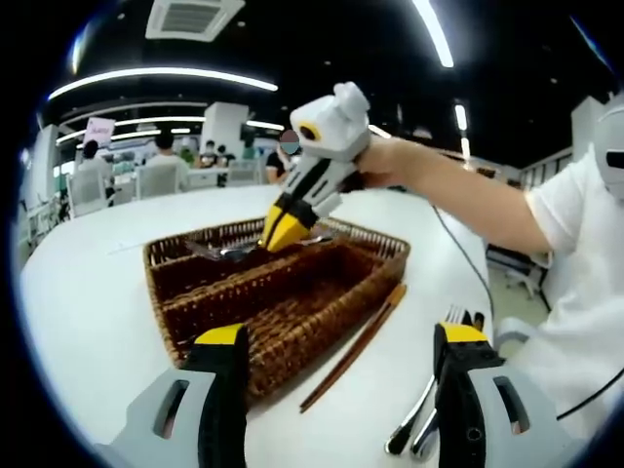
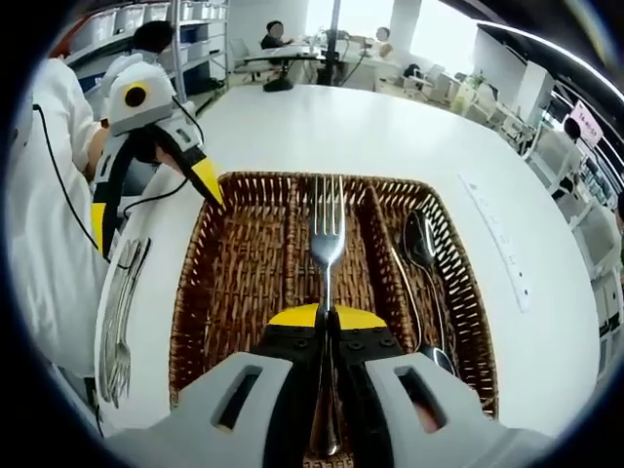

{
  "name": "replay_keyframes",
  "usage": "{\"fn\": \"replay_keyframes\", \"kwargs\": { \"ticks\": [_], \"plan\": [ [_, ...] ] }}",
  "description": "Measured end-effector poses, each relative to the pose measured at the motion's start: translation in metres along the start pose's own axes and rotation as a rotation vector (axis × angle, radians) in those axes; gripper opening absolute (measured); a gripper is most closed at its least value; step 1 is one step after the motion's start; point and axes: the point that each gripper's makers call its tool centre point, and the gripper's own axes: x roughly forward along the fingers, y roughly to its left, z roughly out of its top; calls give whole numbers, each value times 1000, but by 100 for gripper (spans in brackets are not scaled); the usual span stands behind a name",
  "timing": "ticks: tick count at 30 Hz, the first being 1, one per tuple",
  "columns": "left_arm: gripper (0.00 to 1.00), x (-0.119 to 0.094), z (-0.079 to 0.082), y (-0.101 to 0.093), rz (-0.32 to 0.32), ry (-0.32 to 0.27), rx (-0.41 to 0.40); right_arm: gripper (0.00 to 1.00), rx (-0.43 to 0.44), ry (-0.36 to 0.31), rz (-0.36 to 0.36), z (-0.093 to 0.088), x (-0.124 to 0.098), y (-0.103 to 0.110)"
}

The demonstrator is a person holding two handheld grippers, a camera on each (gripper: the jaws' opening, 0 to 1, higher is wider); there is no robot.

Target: Arrange the knives, forks, and spoons in their matching storage slots by inserting each utensil handle-first until every utensil is classified and aligned in the correct compartment

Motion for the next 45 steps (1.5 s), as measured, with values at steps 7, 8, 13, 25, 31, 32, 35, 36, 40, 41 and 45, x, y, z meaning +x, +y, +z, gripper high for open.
{"fn": "replay_keyframes", "kwargs": {
  "ticks": [7, 8, 13, 25, 31, 32, 35, 36, 40, 41, 45],
  "plan": [
    [78, 0, -1, 1, 4, 1, -3, 2, -15, 5, 14, -3, 9, -5],
    [78, 0, -1, 1, 5, 2, -3, 2, -15, 5, 14, -3, 9, -5],
    [78, -1, -3, 1, 8, 6, -2, 2, -30, 8, 23, -3, 16, -13],
    [77, -2, -6, 2, 14, 9, -5, 3, -60, 21, 43, -12, 35, -15],
    [77, -3, -7, 3, 16, 9, -5, 3, -60, 23, 39, -16, 39, -18],
    [77, -2, -7, 3, 16, 9, -5, 3, -61, 24, 38, -16, 39, -19],
    [77, -2, -7, 3, 16, 11, -5, 3, -73, 30, 41, -17, 41, -19],
    [77, -2, -7, 3, 16, 11, -4, 3, -76, 32, 43, -17, 41, -18],
    [77, -1, -7, 2, 14, 12, -1, 3, -80, 36, 42, -17, 42, -18],
    [77, -1, -7, 2, 14, 12, -1, 3, -81, 35, 41, -17, 42, -18],
    [77, -1, -8, 2, 15, 12, -3, 3, -84, 32, 43, -17, 43, -18]
  ]
}}
